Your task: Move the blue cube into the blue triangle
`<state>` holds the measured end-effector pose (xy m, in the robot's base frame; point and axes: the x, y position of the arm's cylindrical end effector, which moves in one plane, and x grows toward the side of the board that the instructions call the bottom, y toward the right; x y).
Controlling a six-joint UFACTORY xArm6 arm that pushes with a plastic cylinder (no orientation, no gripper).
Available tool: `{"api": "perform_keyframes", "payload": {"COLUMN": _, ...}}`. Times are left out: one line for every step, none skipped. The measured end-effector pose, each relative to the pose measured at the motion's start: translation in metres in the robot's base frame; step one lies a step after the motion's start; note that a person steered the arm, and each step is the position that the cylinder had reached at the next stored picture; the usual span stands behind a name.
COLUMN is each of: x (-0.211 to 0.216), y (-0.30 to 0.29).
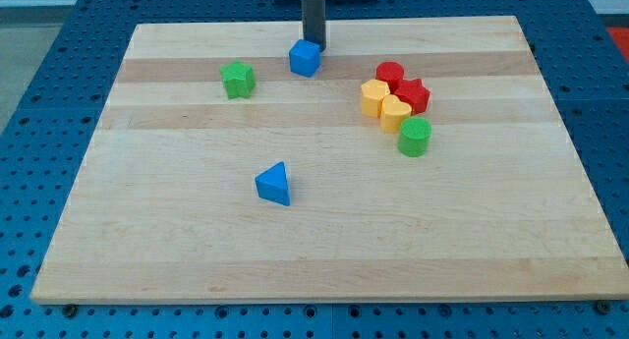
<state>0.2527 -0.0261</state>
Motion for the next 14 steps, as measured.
{"api": "perform_keyframes", "payload": {"x": 0.002, "y": -0.01}}
{"api": "perform_keyframes", "payload": {"x": 0.014, "y": -0.01}}
{"api": "perform_keyframes", "payload": {"x": 0.032, "y": -0.01}}
{"api": "perform_keyframes", "payload": {"x": 0.056, "y": -0.01}}
{"api": "perform_keyframes", "payload": {"x": 0.065, "y": -0.018}}
{"api": "perform_keyframes", "payload": {"x": 0.065, "y": -0.044}}
{"api": "perform_keyframes", "payload": {"x": 0.065, "y": -0.054}}
{"api": "perform_keyframes", "payload": {"x": 0.065, "y": -0.055}}
{"api": "perform_keyframes", "payload": {"x": 0.072, "y": -0.058}}
{"api": "perform_keyframes", "payload": {"x": 0.091, "y": -0.058}}
{"api": "perform_keyframes", "payload": {"x": 0.11, "y": -0.058}}
{"api": "perform_keyframes", "payload": {"x": 0.116, "y": -0.058}}
{"api": "perform_keyframes", "payload": {"x": 0.108, "y": -0.049}}
{"api": "perform_keyframes", "payload": {"x": 0.097, "y": -0.033}}
